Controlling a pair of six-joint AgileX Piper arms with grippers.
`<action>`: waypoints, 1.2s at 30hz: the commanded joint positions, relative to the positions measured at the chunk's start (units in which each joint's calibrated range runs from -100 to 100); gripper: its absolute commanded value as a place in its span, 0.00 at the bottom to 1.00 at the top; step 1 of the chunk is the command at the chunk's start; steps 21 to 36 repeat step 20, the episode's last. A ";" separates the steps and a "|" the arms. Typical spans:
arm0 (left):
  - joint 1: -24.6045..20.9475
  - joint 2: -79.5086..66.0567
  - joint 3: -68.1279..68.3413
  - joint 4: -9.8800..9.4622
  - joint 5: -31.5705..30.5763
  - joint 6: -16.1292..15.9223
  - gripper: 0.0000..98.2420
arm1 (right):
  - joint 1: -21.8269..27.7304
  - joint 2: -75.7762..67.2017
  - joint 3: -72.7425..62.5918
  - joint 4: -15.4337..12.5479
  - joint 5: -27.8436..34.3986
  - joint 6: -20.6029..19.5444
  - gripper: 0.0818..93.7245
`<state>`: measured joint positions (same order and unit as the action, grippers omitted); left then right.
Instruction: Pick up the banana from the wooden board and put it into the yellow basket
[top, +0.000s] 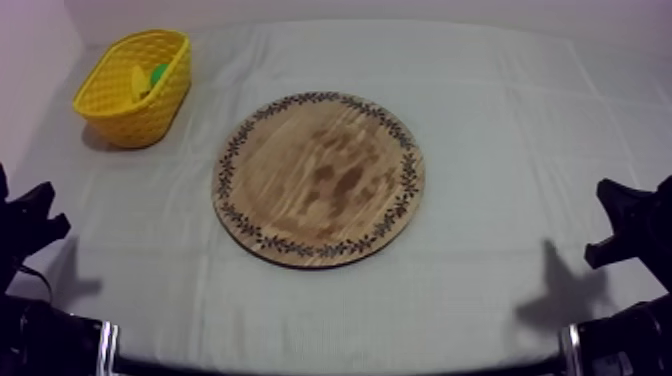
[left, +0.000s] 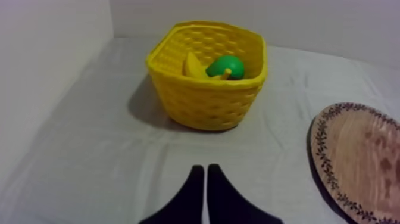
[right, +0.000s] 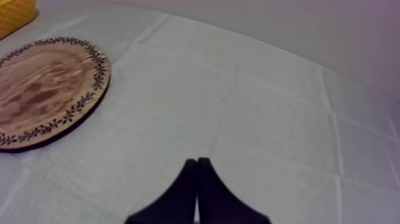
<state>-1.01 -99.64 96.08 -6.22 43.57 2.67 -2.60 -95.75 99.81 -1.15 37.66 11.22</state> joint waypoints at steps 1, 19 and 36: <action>-0.98 -0.03 0.35 0.37 -0.74 -1.21 0.00 | 0.00 0.00 -0.03 0.00 0.00 -0.01 0.00; -3.51 -0.10 2.11 1.54 -5.62 -4.48 0.00 | 0.00 0.00 -0.03 0.00 0.00 -0.01 0.00; -3.51 -0.10 2.12 1.54 -5.65 -4.65 0.00 | 0.00 0.00 -0.03 0.00 0.00 -0.01 0.00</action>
